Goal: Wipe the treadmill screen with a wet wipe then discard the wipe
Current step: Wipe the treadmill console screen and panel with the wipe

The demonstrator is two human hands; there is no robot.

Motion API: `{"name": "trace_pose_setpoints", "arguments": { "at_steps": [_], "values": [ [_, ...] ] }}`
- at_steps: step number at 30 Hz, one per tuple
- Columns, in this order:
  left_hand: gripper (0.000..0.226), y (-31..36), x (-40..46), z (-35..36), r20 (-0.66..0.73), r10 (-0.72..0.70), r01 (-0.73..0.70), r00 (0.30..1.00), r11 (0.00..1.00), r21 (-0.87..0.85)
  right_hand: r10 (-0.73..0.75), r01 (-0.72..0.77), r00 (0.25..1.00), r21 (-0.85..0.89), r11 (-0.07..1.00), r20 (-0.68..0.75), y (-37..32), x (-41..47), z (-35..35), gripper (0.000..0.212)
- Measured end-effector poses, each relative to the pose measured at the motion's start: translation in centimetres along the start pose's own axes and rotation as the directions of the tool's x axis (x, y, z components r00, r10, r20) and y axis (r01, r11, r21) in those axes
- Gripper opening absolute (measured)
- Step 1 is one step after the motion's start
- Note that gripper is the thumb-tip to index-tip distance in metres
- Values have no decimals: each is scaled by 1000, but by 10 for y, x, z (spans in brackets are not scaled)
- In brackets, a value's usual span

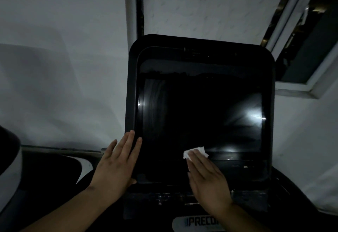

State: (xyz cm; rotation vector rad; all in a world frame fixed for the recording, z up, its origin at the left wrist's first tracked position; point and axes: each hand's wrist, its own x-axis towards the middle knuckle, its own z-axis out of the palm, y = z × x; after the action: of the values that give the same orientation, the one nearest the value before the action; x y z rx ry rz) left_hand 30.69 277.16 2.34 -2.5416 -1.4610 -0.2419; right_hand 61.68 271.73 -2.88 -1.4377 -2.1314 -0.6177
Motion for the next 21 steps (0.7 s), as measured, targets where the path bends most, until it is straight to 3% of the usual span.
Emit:
{"name": "trace_pose_setpoints", "arguments": {
  "at_steps": [7, 12, 14, 16, 18, 21],
  "values": [
    [137, 5, -1, -5, -40, 4, -5, 999, 999, -34, 51, -49, 997, 38, 998, -55, 8, 22, -15, 32],
    [123, 18, 13, -17, -141, 44, -62, 989, 990, -124, 246, -231, 968, 190, 954, -58, -2, 50, -46, 26],
    [117, 25, 23, -26, -150, 41, -73, 988, 974, -217, 389, -372, 921, 377, 848, 31, -9, 66, -60, 18],
    [109, 34, 32, -36, -144, 44, -92, 989, 932, -351, 482, -498, 852, 597, 629, 203, -11, 80, -71, 21],
    [104, 43, 38, -46, -145, 45, -108, 988, 876, -469, 549, -568, 783, 694, 443, 292, -13, 91, -80, 25],
    [101, 51, 43, -57, -137, 48, -119, 989, 807, -578, 592, -585, 728, 764, 271, 347, -15, 96, -84, 34]
  ]
}}
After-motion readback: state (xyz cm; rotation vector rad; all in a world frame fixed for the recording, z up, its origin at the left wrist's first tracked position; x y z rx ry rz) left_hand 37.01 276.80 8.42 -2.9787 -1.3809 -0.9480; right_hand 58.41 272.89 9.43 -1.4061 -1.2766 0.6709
